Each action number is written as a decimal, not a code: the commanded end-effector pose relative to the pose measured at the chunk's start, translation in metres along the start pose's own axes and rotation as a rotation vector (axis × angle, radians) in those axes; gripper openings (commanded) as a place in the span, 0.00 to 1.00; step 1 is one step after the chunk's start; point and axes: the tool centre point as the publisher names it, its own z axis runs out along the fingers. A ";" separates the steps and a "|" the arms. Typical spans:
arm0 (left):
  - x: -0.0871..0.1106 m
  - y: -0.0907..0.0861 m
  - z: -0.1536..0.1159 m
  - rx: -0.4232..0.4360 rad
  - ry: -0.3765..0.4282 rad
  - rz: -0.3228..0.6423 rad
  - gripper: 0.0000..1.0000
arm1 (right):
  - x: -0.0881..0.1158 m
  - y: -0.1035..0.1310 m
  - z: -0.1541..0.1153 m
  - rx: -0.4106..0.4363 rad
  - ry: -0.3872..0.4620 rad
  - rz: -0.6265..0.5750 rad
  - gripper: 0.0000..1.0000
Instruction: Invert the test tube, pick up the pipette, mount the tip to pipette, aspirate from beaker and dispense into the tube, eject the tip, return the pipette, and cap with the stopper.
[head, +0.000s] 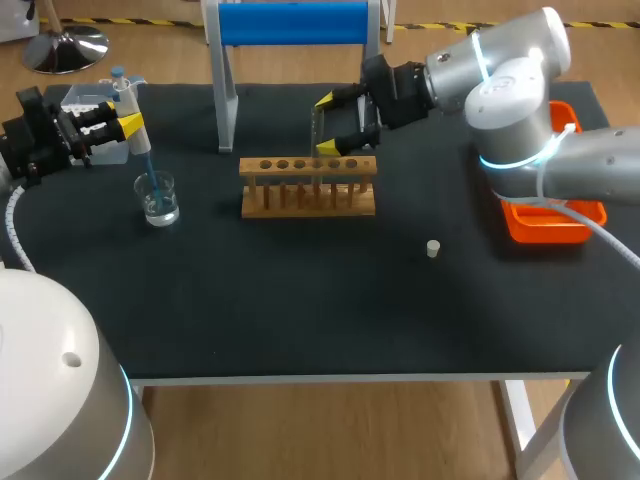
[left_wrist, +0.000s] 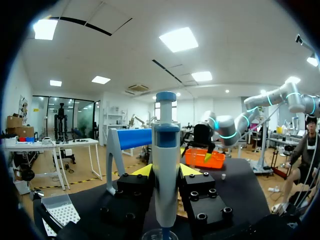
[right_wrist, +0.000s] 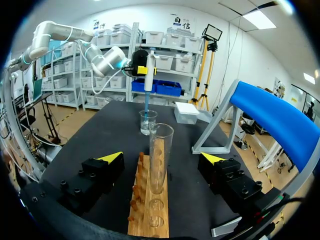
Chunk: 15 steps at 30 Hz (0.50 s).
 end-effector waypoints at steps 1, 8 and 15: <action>0.000 -0.001 -0.001 0.000 0.003 -0.001 0.00 | 0.005 0.002 0.005 0.010 -0.009 0.002 1.00; 0.000 -0.001 -0.001 0.000 0.003 -0.001 0.00 | 0.004 0.002 0.012 0.036 -0.019 0.006 1.00; 0.000 -0.001 -0.001 0.000 0.003 -0.001 0.00 | 0.002 0.000 0.018 0.053 -0.023 0.008 1.00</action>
